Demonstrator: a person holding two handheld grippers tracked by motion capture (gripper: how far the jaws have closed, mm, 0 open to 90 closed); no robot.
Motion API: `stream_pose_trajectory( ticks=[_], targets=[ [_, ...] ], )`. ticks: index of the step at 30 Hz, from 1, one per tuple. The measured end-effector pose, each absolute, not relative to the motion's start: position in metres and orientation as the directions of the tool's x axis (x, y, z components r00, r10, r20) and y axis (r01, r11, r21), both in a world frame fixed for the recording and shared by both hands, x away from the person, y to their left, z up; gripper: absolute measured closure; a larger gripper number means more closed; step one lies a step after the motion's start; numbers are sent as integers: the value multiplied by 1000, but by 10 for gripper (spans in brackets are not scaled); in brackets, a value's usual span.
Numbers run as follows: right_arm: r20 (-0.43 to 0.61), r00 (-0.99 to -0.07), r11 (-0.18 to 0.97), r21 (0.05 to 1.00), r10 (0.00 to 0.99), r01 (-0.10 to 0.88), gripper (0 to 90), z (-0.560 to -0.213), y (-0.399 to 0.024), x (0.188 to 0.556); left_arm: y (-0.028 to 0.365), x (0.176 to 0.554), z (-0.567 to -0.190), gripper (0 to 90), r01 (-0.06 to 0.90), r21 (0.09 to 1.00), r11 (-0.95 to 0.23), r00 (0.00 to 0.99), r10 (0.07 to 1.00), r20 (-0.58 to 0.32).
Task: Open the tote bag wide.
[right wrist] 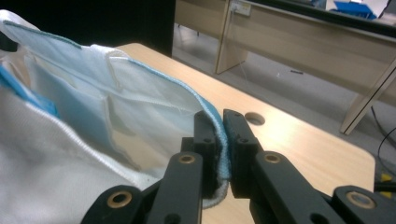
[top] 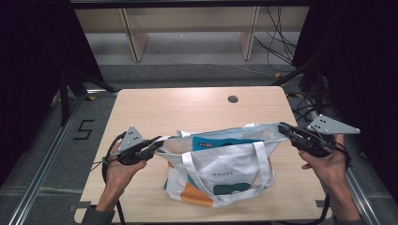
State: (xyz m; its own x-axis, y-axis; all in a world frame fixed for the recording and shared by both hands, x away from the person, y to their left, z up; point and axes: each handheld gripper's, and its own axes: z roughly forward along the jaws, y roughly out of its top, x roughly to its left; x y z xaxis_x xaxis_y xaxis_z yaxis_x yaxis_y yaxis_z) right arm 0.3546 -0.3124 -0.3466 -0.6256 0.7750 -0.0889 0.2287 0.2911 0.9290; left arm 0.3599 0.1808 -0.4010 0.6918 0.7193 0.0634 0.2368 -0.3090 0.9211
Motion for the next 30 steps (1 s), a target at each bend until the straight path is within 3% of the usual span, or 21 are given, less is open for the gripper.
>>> stream_pose_trajectory(
  ticks=[12, 19, 24, 30],
  targets=[
    [-77, -627, 327, 898, 775, 294, 850, -391, -313, 358, 177, 364, -434, 842, 309, 879, -364, 708, 705, 43],
    [-57, -653, 364, 865, 755, 344, 851, -409, -306, 356, 167, 362, -472, 846, 356, 801, -482, 767, 640, 44],
    [-61, -688, 435, 814, 723, 385, 851, -428, -301, 355, 155, 361, -497, 852, 406, 751, -520, 775, 632, 19],
    [-25, -698, 481, 741, 716, 468, 851, -461, -291, 359, 154, 365, -503, 853, 421, 741, -523, 771, 636, 11]
  ],
)
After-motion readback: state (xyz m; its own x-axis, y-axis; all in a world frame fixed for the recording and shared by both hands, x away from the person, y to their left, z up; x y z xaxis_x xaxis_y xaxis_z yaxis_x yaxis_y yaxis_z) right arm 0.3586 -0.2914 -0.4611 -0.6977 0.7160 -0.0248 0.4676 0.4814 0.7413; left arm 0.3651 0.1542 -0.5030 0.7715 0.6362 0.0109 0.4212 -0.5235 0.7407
